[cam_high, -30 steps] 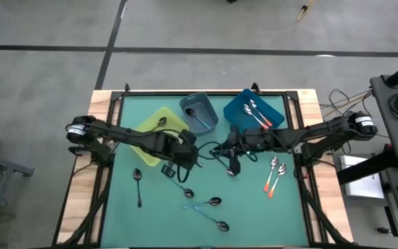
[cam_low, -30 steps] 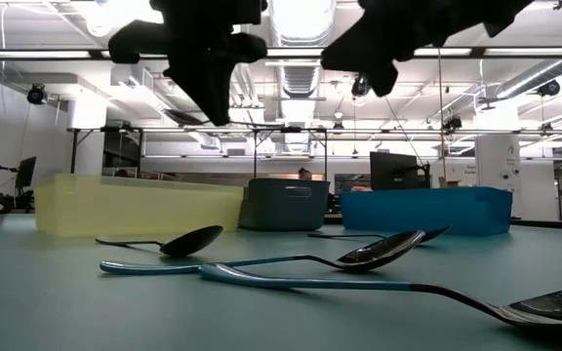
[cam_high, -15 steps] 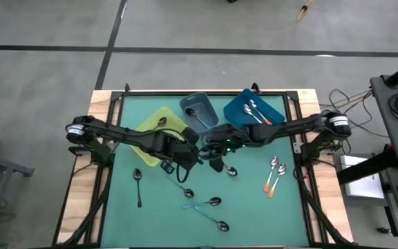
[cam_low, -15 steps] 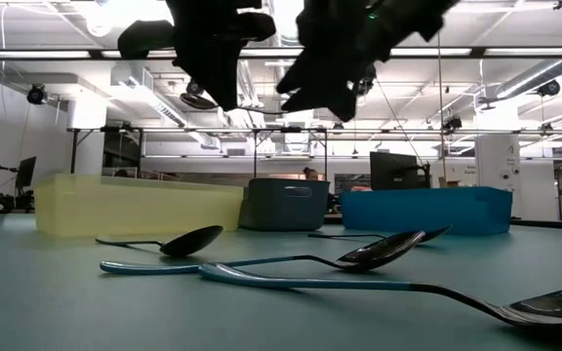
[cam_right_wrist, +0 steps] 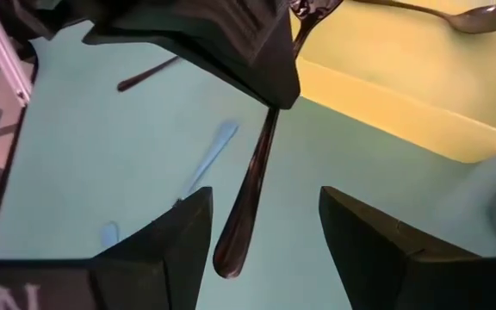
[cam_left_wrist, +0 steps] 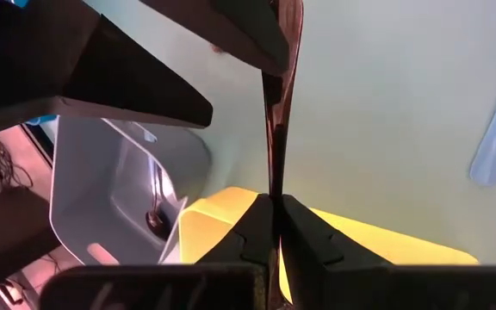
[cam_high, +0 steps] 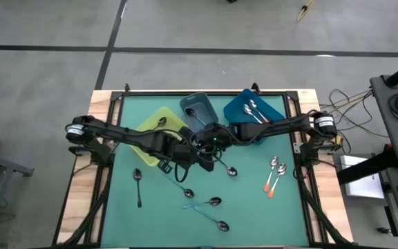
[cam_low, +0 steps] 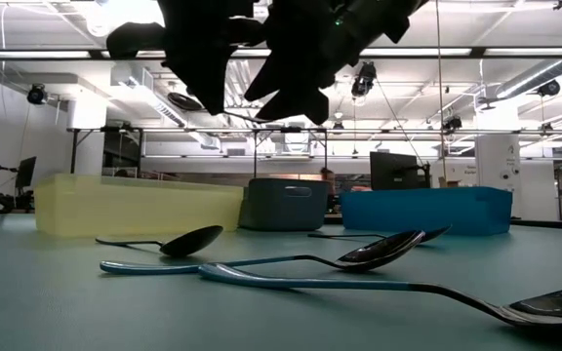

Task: Sort silverware by color (type)
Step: Put the black spoon into the yellow bin

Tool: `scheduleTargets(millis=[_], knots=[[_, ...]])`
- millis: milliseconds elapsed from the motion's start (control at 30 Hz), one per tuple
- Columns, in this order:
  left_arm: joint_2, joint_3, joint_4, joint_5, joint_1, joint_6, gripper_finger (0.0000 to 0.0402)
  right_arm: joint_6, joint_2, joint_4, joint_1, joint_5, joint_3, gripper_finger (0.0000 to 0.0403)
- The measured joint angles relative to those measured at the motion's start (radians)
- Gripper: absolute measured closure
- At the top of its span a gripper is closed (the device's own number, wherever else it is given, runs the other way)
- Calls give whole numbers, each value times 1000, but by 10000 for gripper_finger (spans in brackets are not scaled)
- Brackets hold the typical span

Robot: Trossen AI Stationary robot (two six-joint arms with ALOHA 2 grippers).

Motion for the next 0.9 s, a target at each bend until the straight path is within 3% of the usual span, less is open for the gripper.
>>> scheduleTargets(millis=[333, 500, 700, 900], knots=[[0, 0, 11, -55, 0, -18, 401, -103, -25, 2, -5, 120, 0, 197], [2, 1, 11, -157, 0, -14, 401, -113, -14, 22, -4, 128, 0, 197], [2, 3, 43, -178, 1, -6, 401, -144, -5, -1, -3, 125, -2, 197], [-3, -6, -5, -173, 2, -50, 401, -232, -84, -64, -3, 125, -4, 203]])
